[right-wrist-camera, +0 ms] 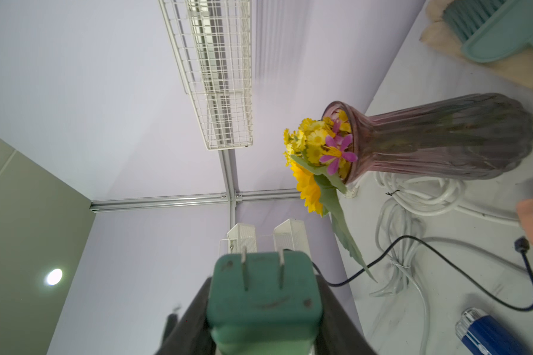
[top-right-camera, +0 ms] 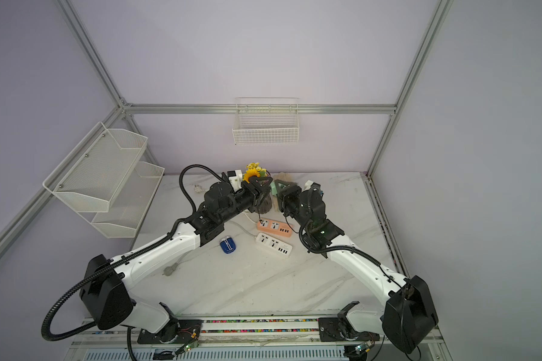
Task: Charge the electric shaver
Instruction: Insert the charging cable into the plug, then insert the plug into the socket.
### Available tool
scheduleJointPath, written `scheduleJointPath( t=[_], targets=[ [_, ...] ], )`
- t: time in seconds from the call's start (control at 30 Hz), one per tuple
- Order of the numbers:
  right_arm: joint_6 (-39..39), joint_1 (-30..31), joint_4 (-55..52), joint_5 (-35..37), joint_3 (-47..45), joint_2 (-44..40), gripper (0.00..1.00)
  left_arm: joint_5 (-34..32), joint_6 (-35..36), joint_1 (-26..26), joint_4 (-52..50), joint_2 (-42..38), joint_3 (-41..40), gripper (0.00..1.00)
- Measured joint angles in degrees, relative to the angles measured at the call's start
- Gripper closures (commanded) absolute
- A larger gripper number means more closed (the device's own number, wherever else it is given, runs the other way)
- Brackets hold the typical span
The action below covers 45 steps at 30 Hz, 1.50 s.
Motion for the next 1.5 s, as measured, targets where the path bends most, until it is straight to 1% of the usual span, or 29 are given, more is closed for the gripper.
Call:
scheduleJointPath(
  t=[0.1, 0.27, 0.37, 0.43, 0.53, 0.63, 0.77, 0.83, 1.13, 1.3, 1.5],
  targets=[
    [0.1, 0.4, -6.7, -1.1, 3.1, 0.0, 1.00, -0.3, 3.1, -0.4, -5.6, -2.8, -0.4, 0.00],
    [1.0, 0.3, -13.6, -2.2, 7.2, -0.3, 1.00, -1.6, 10.9, -0.3, -15.9, -11.2, -1.2, 0.00],
    [2.0, -0.1, -19.2, -4.4, 9.5, 0.7, 1.00, -3.1, 18.8, -0.2, -23.4, -14.2, 0.7, 0.07],
    [2.3, -0.7, -23.5, -6.5, 12.3, 2.8, 1.00, -3.4, 25.1, -0.2, -27.2, -14.6, 2.5, 0.11],
    [2.7, -1.3, -27.6, -10.6, 16.0, 7.3, 1.00, -2.7, 32.8, -0.2, -30.6, -13.5, 4.4, 0.15],
    [3.6, -1.6, -30.1, -13.7, 17.1, 10.3, 1.00, -1.4, 37.5, -0.2, -31.8, -11.3, 4.8, 0.19],
    [4.9, -1.7, -32.7, -16.8, 17.1, 11.6, 1.00, -1.0, 40.4, -0.2, -32.7, -8.1, 4.3, 0.26],
    [5.8, -1.7, -32.7, -18.3, 17.0, 11.5, 1.00, -1.2, 41.4, -0.2, -32.6, -7.2, 3.5, 0.28],
    [9.9, -1.7, -32.2, -21.0, 14.5, 9.9, 1.00, -2.9, 43.3, -0.2, -32.6, -5.4, 2.6, 0.32],
    [11.1, -1.7, -32.2, -21.4, 13.4, 9.0, 1.00, -3.3, 44.6, -0.2, -32.6, -5.0, 2.6, 0.32],
    [12.7, -2.1, -31.4, -21.4, 11.7, 8.0, 1.00, -3.3, 44.9, -0.2, -31.7, -1.6, 2.6, 0.35]
  ],
)
